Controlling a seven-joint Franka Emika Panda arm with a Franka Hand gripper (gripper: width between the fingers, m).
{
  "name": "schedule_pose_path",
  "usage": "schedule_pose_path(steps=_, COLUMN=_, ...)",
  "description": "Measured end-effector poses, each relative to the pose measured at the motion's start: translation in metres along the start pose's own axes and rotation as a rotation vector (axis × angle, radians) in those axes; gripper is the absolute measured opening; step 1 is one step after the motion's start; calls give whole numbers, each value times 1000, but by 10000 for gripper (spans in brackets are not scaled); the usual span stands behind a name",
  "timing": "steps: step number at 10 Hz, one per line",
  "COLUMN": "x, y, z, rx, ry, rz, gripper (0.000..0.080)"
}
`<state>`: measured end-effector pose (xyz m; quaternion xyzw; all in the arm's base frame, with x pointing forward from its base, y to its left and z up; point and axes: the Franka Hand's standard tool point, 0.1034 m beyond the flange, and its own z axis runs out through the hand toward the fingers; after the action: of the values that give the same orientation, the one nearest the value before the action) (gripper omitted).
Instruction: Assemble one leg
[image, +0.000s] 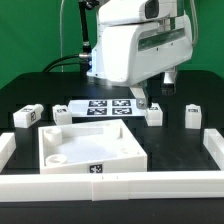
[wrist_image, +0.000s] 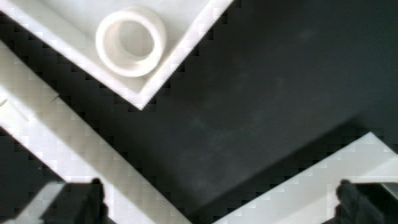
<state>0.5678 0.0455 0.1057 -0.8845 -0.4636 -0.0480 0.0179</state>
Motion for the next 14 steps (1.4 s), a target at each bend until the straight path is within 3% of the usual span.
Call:
schedule_pose_path(steps=1, x=-15, y=-3, z=3, rx=-24, ry=9, rz=-109, gripper=650)
schedule_pose_path(steps=2, x=-40, y=-10, z=8, rx=-29, ry=2, rz=-209, gripper=650)
schedule_pose_path(steps=3, x=-54, y=-11, z=12, rx=-19, ry=-11, rz=-309, gripper=650)
schedule_pose_path(steps=5, x=-66, y=-8, z=19, rx=-17, ry=-47, rz=-417, gripper=650)
schedule_pose_path(steps=9, x=-73, y=-7, z=21, rx=-17, ry=-49, rz=-479, gripper=650)
schedule_pose_path(steps=11, x=-110, y=-9, z=33, rx=-6, ry=-56, rz=-662, gripper=650)
schedule_pose_path(steps=12, x=-123, y=-11, z=39, rx=-17, ry=-60, rz=-733, gripper=650)
schedule_pose_path(steps=13, x=-130, y=-14, z=47, rx=-39, ry=-61, rz=-767, gripper=650)
schedule_pose_path(steps=14, x=-136, y=-17, z=51, rx=-36, ry=-63, rz=-775, gripper=650)
